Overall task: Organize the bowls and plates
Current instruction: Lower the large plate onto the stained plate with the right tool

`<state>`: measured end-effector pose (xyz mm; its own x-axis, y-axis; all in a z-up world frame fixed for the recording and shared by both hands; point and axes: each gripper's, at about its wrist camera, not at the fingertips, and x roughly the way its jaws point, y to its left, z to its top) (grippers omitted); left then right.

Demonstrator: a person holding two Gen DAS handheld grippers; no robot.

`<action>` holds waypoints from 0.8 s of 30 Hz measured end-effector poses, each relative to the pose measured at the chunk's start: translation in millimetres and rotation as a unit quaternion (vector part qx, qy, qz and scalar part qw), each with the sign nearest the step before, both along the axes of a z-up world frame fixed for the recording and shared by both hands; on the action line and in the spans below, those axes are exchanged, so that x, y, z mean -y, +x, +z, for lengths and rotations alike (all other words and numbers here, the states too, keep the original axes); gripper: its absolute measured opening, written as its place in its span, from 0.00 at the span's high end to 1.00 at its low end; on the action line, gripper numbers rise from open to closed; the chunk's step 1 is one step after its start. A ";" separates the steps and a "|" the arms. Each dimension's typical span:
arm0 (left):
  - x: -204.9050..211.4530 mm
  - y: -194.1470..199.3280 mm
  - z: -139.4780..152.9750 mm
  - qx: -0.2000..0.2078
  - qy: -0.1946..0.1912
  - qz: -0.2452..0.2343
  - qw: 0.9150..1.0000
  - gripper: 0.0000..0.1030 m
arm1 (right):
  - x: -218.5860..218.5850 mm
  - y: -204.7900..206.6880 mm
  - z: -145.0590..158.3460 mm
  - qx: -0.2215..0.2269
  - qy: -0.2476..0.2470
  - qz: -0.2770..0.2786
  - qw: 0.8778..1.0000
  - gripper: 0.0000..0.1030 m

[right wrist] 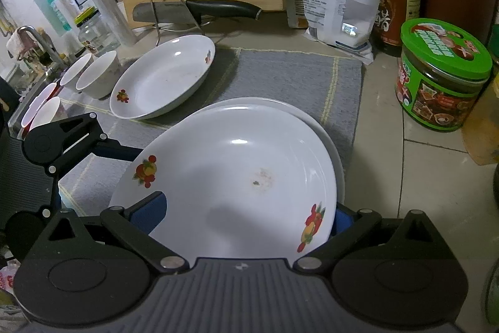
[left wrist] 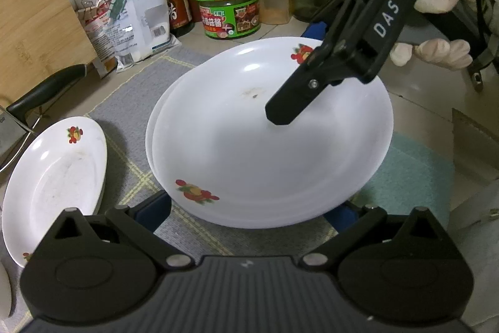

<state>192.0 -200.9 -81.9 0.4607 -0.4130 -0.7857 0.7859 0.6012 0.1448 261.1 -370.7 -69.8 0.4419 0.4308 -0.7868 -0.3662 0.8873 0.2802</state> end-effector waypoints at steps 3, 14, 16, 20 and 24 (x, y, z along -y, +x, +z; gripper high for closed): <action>0.6 -0.8 -0.4 0.002 0.002 -0.001 1.000 0.02 | 0.6 -0.9 0.7 -0.001 0.001 -0.002 1.000 0.00; 9.5 -7.2 3.6 0.030 0.008 -0.031 0.999 0.02 | 1.1 -4.5 4.8 0.004 -0.009 -0.009 1.000 0.00; 8.3 -7.7 3.7 0.030 0.006 -0.029 0.999 0.02 | 1.1 -4.8 5.2 0.005 -0.010 -0.009 1.000 0.00; 6.5 -7.5 2.5 0.034 0.008 -0.023 0.999 0.02 | -1.2 -4.6 5.5 0.005 -0.016 -0.011 1.000 0.00; 4.8 -8.1 1.9 0.036 0.008 -0.018 0.999 0.02 | -3.8 -4.3 5.8 0.005 -0.024 -0.011 1.000 0.00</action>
<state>183.8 -205.7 -80.0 0.5010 -0.4187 -0.7574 0.7944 0.5698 0.2104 256.8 -366.9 -64.1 0.4581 0.3829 -0.8022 -0.3487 0.9075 0.2340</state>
